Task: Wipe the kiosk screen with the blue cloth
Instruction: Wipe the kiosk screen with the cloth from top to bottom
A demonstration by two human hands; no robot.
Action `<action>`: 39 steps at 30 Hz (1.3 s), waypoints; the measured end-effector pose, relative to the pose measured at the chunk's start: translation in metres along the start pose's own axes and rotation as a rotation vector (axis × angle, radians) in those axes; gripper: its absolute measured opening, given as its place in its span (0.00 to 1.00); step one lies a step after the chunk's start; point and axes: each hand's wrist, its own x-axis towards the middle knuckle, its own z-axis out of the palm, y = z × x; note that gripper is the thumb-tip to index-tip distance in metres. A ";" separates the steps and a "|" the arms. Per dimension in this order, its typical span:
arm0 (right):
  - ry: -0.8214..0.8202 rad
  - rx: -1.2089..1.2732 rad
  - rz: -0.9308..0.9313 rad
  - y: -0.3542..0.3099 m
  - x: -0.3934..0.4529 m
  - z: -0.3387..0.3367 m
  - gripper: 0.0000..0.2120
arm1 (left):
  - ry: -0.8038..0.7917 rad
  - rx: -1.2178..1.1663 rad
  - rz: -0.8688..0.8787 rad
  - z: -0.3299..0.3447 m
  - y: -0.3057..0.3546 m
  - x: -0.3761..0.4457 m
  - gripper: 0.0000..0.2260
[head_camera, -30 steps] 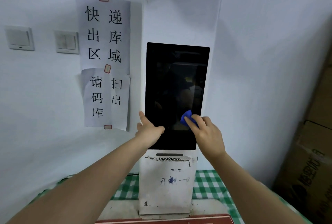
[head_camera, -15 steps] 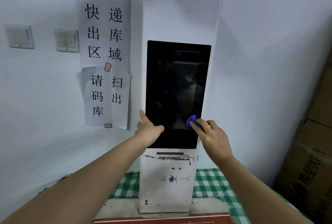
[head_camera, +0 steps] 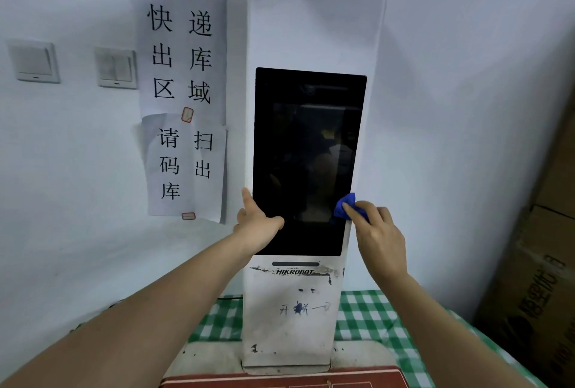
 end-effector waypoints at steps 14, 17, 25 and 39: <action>-0.003 0.124 0.212 -0.010 -0.008 0.004 0.27 | 0.014 0.000 0.010 0.000 0.000 -0.001 0.43; 0.040 0.103 0.219 -0.008 0.010 -0.004 0.24 | 0.008 -0.009 0.010 0.001 0.002 -0.003 0.43; -0.059 0.127 0.240 -0.018 -0.026 0.010 0.35 | 0.002 -0.027 0.030 0.000 -0.003 -0.004 0.42; -0.110 0.096 0.168 -0.034 -0.034 0.014 0.37 | -0.096 -0.083 0.024 0.003 -0.019 -0.009 0.43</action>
